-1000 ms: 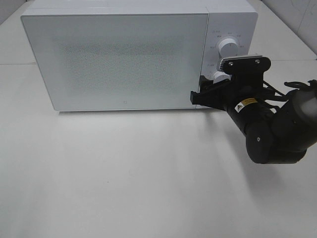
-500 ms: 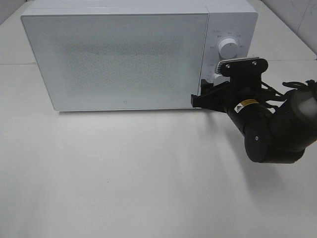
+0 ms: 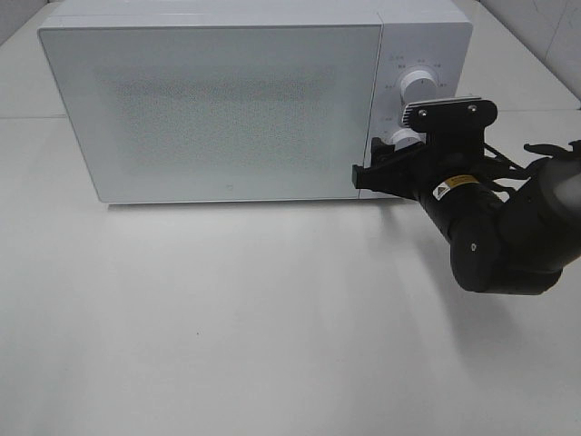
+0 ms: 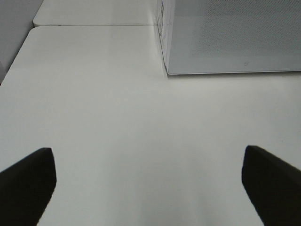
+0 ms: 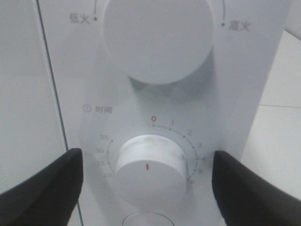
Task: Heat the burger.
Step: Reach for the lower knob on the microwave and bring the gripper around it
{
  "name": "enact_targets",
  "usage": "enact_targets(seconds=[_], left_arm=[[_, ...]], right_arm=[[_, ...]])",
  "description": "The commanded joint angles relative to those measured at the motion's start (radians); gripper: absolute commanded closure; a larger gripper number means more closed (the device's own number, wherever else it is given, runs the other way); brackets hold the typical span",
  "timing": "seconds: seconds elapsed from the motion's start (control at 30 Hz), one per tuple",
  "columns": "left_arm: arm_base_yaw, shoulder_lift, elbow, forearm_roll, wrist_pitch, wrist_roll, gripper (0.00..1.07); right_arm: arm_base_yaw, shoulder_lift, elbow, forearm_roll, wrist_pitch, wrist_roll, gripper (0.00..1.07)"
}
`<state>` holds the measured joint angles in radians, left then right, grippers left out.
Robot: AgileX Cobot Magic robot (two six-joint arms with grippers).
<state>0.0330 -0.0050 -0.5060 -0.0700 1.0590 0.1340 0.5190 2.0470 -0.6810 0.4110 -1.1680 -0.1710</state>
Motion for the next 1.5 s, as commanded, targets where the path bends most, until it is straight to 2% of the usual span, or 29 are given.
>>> enact_targets(seconds=[0.03,0.17,0.2,0.23,0.27,0.3,0.37,0.43,0.47,0.5,0.53,0.57,0.73,0.97,1.0,1.03,1.07,1.1,1.13,1.17,1.2,1.23,1.27,1.3,1.33,1.37,1.4,1.43,1.5], left_arm=[[0.002,-0.016,0.001,-0.003,-0.013,-0.005,0.02],[0.002,-0.016,0.001,-0.003,-0.013,-0.005,0.02],[0.002,-0.016,0.001,-0.003,-0.013,-0.005,0.02],[0.002,-0.016,0.001,-0.003,-0.013,-0.005,0.02],[0.002,-0.016,0.001,-0.003,-0.013,-0.005,0.02],[0.002,-0.016,0.001,-0.003,-0.013,-0.005,0.02],[0.002,-0.016,0.001,-0.003,-0.013,-0.005,0.02],[0.002,-0.016,0.001,-0.003,-0.013,-0.005,0.02],[0.002,-0.016,0.001,-0.003,-0.013,-0.005,0.02],[0.002,-0.016,0.001,-0.003,-0.013,-0.005,0.02],[0.002,-0.016,0.001,-0.003,-0.013,-0.005,0.02],[0.002,-0.016,0.001,-0.003,-0.013,-0.005,0.02],[0.002,-0.016,0.001,-0.003,-0.013,-0.005,0.02],[0.002,-0.016,0.001,-0.003,-0.013,-0.005,0.02],[0.002,-0.016,0.001,-0.003,-0.013,-0.005,0.02],[0.002,-0.016,0.001,-0.003,-0.013,-0.005,0.02],[0.002,-0.016,0.001,-0.003,-0.013,-0.005,0.02],[0.002,-0.016,0.001,-0.003,-0.013,-0.005,0.02],[0.002,-0.016,0.001,-0.003,-0.013,-0.005,0.02],[0.002,-0.016,0.001,-0.003,-0.013,-0.005,0.02],[0.002,-0.016,0.001,-0.003,-0.013,-0.005,0.02],[0.002,-0.016,0.001,-0.003,-0.013,-0.005,0.02],[0.002,-0.016,0.001,-0.003,-0.013,-0.005,0.02],[0.002,-0.016,0.001,-0.003,-0.013,-0.005,0.02],[0.002,-0.016,0.001,-0.003,-0.013,-0.005,0.02],[0.002,-0.016,0.001,-0.003,-0.013,-0.005,0.02],[0.002,-0.016,0.001,-0.003,-0.013,-0.005,0.02],[0.002,-0.016,0.001,-0.003,-0.013,-0.005,0.02],[0.002,-0.016,0.001,-0.003,-0.013,-0.005,0.02]], right_arm=[[-0.006,-0.014,-0.035,-0.029,-0.119,-0.022,0.35],[-0.006,-0.014,-0.035,-0.030,-0.120,-0.022,0.39],[-0.006,-0.014,-0.035,-0.033,-0.119,-0.022,0.44],[-0.006,-0.014,-0.035,-0.033,-0.119,-0.022,0.44],[-0.006,-0.014,-0.035,-0.032,-0.119,-0.016,0.50],[-0.006,-0.014,-0.035,-0.032,-0.119,-0.016,0.50],[-0.006,-0.014,-0.035,-0.032,-0.118,-0.015,0.62],[-0.006,-0.014,-0.035,-0.032,-0.118,-0.015,0.66],[-0.006,-0.014,-0.035,-0.032,-0.118,-0.015,0.75],[-0.006,-0.014,-0.035,-0.032,-0.118,-0.015,0.75],[-0.006,-0.014,-0.035,-0.032,-0.117,-0.015,0.84],[-0.006,-0.014,-0.035,-0.032,-0.117,-0.014,0.88],[-0.006,-0.014,-0.035,-0.032,-0.117,0.021,0.94],[-0.006,-0.014,-0.035,-0.033,-0.117,0.178,0.93],[-0.006,-0.014,-0.035,-0.034,-0.117,0.298,0.92],[-0.006,-0.014,-0.035,-0.034,-0.117,0.298,0.92],[-0.006,-0.014,-0.035,-0.034,-0.110,0.486,0.92],[-0.006,-0.014,-0.035,-0.034,-0.107,0.574,0.92],[-0.006,-0.014,-0.035,-0.034,-0.107,0.574,0.92],[-0.006,-0.014,-0.035,-0.034,-0.095,0.809,0.91],[-0.006,-0.014,-0.035,-0.039,-0.088,0.934,0.91],[-0.006,-0.014,-0.035,-0.039,-0.088,0.934,0.91],[-0.006,-0.014,-0.035,-0.050,-0.080,1.159,0.90],[-0.006,-0.014,-0.035,-0.050,-0.080,1.159,0.90],[-0.006,-0.014,-0.035,-0.065,-0.069,1.370,0.89],[-0.006,-0.014,-0.035,-0.067,-0.062,1.482,0.88],[-0.006,-0.014,-0.035,-0.067,-0.062,1.482,0.88],[-0.006,-0.014,-0.035,-0.067,-0.058,1.673,0.88],[-0.006,-0.014,-0.035,-0.067,-0.058,1.754,0.88]])
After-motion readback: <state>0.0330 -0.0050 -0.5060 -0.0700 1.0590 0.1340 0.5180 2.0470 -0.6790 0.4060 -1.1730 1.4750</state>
